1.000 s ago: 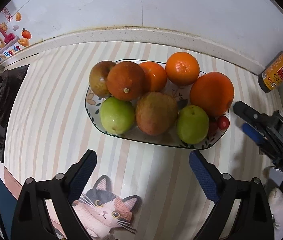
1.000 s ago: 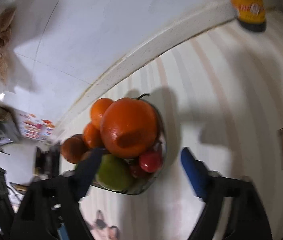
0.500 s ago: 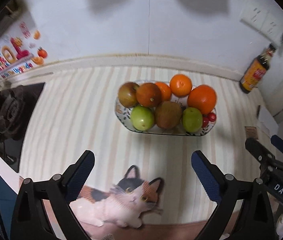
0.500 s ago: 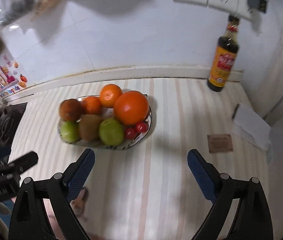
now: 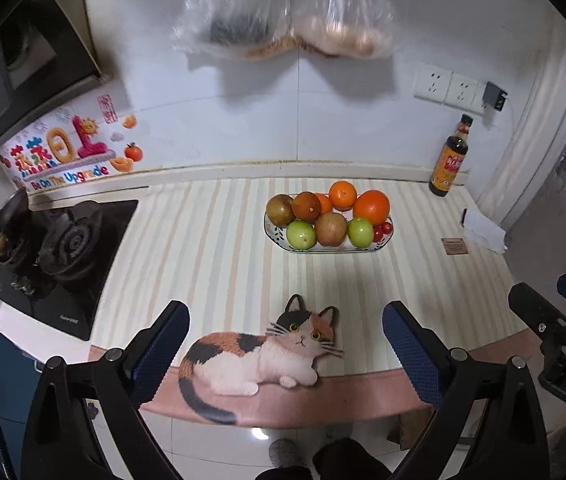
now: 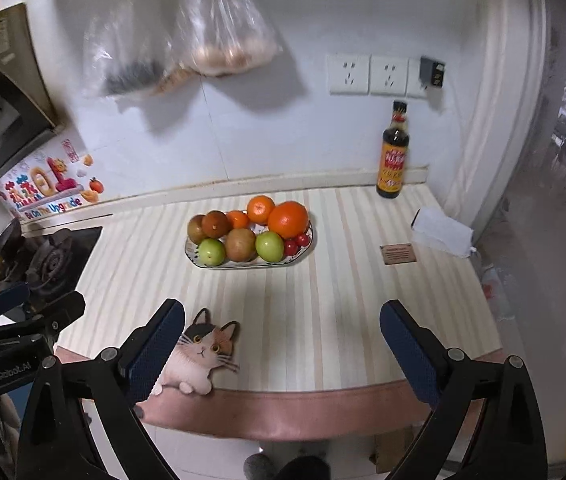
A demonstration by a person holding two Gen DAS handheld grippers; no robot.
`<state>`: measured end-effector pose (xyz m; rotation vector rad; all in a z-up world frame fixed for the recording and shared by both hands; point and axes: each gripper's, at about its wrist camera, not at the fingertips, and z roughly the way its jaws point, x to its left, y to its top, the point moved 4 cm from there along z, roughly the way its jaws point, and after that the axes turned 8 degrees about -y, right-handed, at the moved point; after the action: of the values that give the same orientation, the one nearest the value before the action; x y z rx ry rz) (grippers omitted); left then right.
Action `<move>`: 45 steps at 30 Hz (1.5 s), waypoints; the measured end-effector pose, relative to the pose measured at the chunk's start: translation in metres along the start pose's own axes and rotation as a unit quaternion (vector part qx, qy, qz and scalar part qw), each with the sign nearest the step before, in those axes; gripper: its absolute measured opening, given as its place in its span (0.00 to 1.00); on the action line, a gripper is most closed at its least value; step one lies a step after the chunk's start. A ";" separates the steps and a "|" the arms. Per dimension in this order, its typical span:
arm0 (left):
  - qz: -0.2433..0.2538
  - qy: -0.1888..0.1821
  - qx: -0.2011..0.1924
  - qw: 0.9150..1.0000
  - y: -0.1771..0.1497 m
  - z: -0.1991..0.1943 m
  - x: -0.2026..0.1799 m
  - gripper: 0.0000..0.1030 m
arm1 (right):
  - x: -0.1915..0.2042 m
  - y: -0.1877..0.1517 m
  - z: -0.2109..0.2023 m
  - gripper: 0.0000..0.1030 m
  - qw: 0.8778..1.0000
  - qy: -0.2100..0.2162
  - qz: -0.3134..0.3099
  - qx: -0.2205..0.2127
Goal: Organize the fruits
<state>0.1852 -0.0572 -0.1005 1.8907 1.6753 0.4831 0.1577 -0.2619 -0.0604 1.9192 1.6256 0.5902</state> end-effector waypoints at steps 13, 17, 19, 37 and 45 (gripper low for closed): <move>-0.011 -0.007 -0.032 0.999 -0.018 -0.069 -0.024 0.96 | -0.021 -0.008 -0.087 0.98 0.999 0.018 -0.008 -0.028; -0.014 -0.006 -0.034 0.999 -0.018 -0.072 -0.029 0.96 | -0.027 -0.006 -0.094 0.98 0.999 0.027 -0.003 -0.027; -0.015 -0.006 -0.036 0.999 -0.017 -0.071 -0.029 0.96 | -0.027 -0.006 -0.093 0.98 0.999 0.027 -0.002 -0.027; -0.024 0.030 -0.008 0.999 0.045 0.009 -0.012 1.00 | -0.005 0.059 0.016 0.98 0.999 0.026 -0.016 0.012; -0.026 0.040 0.016 0.999 0.054 0.046 -0.003 1.00 | -0.001 0.072 0.062 0.98 0.999 0.015 -0.022 0.039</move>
<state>0.2551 -0.0712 -0.1023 1.8678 1.7890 0.5196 0.2511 -0.2788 -0.0595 1.9324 1.7284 0.5473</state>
